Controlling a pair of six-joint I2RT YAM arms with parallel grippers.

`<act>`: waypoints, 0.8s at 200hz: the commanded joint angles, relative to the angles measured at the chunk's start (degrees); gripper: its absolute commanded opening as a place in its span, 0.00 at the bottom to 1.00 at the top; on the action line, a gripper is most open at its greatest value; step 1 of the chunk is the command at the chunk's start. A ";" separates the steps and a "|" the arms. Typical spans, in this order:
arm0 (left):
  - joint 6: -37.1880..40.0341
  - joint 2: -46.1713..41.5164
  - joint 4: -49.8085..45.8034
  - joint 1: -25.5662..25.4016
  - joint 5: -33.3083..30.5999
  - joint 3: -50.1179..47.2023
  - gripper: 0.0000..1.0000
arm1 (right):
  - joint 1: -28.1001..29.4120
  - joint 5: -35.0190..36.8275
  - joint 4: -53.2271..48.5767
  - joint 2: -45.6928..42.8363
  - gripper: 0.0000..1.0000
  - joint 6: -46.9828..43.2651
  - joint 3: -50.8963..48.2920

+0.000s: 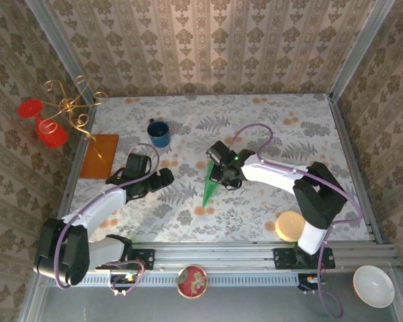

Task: Fold a paper plane with a square sheet of paper (pick it up from the middle)
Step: Move the paper plane to the top-center of the table.

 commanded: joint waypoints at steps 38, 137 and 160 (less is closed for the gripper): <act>-1.58 -7.17 1.55 2.65 3.07 -1.74 0.92 | -4.22 -27.54 24.32 -1.49 0.00 -20.12 -3.59; -4.20 1.81 3.30 -7.49 0.86 1.65 0.78 | -10.44 -41.73 40.40 11.04 0.02 -14.20 -12.04; -5.34 5.01 4.83 -9.46 1.63 2.60 0.73 | -11.23 -41.75 40.56 11.16 0.02 -14.54 -13.09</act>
